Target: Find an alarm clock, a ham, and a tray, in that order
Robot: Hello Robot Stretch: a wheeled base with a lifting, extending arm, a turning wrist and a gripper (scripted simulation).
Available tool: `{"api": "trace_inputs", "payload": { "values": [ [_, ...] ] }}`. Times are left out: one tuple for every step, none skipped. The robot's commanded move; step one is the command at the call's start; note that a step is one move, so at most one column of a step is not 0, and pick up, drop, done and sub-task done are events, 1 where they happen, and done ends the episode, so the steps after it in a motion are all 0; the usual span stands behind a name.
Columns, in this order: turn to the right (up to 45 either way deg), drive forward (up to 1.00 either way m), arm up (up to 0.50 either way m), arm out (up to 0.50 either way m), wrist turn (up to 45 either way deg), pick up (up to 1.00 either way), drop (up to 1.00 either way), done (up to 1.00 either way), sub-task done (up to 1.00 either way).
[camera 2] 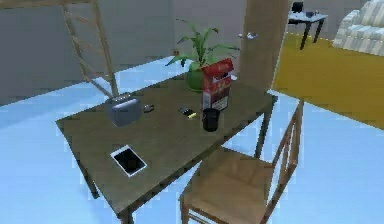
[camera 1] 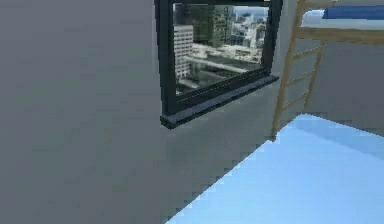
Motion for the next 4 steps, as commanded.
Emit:
{"api": "trace_inputs", "payload": {
  "values": [
    [45.0,0.00,0.00,0.00,0.0,0.00,0.00,0.00,0.00],
    [27.0,0.00,0.00,0.00,0.0,0.00,0.00,0.00,0.00],
    [0.0,0.00,0.00,0.00,0.0,0.00,0.00,0.00,1.00],
    [45.0,0.00,0.00,0.00,0.0,0.00,0.00,0.00,0.00]
  ]
}}
